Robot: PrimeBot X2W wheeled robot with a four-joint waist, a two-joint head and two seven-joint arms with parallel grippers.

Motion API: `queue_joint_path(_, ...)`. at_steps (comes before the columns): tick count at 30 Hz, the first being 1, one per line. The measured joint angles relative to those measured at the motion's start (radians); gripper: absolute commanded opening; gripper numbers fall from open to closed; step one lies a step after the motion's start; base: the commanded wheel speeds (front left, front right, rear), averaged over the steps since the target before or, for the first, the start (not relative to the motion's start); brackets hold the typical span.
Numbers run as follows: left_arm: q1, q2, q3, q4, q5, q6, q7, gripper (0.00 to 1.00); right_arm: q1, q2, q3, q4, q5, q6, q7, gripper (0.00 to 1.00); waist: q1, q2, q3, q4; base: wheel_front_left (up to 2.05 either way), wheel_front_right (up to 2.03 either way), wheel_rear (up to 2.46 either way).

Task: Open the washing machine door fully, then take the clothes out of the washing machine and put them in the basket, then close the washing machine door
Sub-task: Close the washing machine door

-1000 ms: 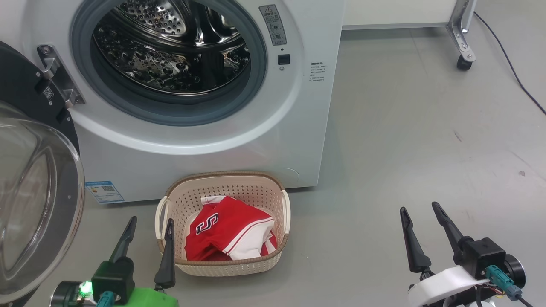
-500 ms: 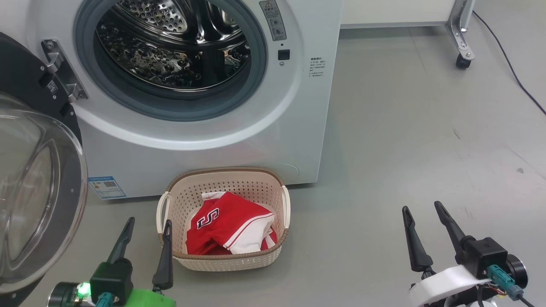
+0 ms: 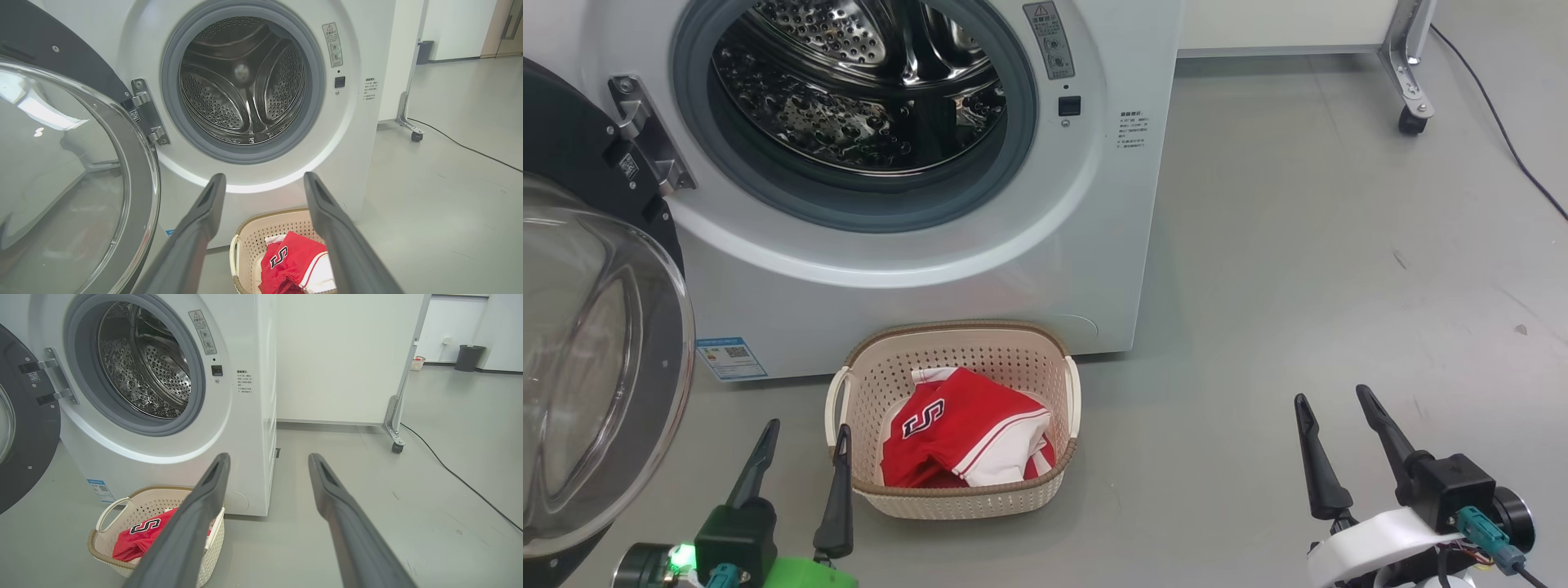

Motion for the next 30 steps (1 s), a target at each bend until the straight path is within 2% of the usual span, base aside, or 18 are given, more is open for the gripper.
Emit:
queue_joint_path(6,0.000,0.001,-0.021,-0.006,0.007,0.000,0.007,1.00,0.011,-0.007,-0.017,-0.010,0.000,-0.010,0.000,1.00,0.0000,0.0000,0.002,0.017,0.00,0.00,0.00)
queue_joint_path(14,-0.001,0.000,-0.029,-0.014,0.008,0.000,0.008,1.00,0.019,-0.022,-0.025,-0.026,0.000,-0.011,0.000,1.00,0.0000,0.0000,0.007,0.071,0.00,0.00,0.00)
queue_joint_path(30,-0.002,-0.012,-0.028,-0.015,0.009,0.000,-0.003,1.00,0.019,-0.035,-0.021,-0.042,-0.002,-0.010,0.000,1.00,0.0000,0.0000,0.008,0.262,0.00,0.00,0.00)
